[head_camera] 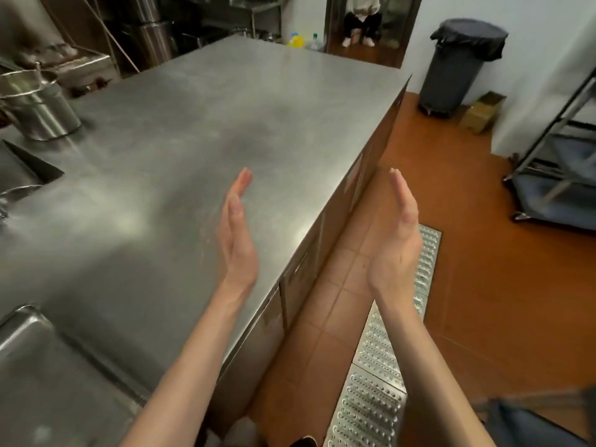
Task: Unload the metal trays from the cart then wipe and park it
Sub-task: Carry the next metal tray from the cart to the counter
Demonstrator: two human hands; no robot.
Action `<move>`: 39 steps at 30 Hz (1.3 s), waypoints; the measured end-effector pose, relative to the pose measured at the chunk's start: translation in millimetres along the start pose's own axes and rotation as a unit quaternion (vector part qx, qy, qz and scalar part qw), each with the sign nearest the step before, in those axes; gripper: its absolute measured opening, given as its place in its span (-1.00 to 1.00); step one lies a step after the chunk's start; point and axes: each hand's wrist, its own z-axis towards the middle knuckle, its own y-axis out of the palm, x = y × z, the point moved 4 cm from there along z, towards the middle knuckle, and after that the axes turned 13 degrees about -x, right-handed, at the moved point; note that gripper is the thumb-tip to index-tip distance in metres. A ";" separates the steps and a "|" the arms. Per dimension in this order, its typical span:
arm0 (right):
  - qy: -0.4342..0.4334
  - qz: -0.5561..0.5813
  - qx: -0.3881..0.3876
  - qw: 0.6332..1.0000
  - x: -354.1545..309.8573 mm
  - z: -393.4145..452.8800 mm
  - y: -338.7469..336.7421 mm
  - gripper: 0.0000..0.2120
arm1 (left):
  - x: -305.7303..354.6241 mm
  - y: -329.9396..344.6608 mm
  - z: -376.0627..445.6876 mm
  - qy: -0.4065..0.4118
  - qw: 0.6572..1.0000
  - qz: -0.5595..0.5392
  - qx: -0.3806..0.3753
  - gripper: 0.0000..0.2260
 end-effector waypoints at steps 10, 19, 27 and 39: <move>0.045 -0.075 0.115 0.989 25.7 7.5 -95.3 -0.28 | -11.7 136.0 45.0 0.009 0.986 -0.058 -0.156 -0.44; 0.078 -0.141 0.252 0.954 48.2 -0.5 -170.3 -0.31 | -11.4 262.8 72.5 0.043 0.938 -0.106 -0.328 -0.45; 0.115 -0.203 0.365 0.901 41.2 -34.0 -217.3 -0.33 | 4.2 346.8 49.1 0.055 0.879 -0.175 -0.441 -0.46; 0.147 -0.264 0.536 0.788 -6.4 -145.9 -293.0 -0.32 | 47.8 457.9 -69.9 0.080 0.746 -0.229 -0.620 -0.46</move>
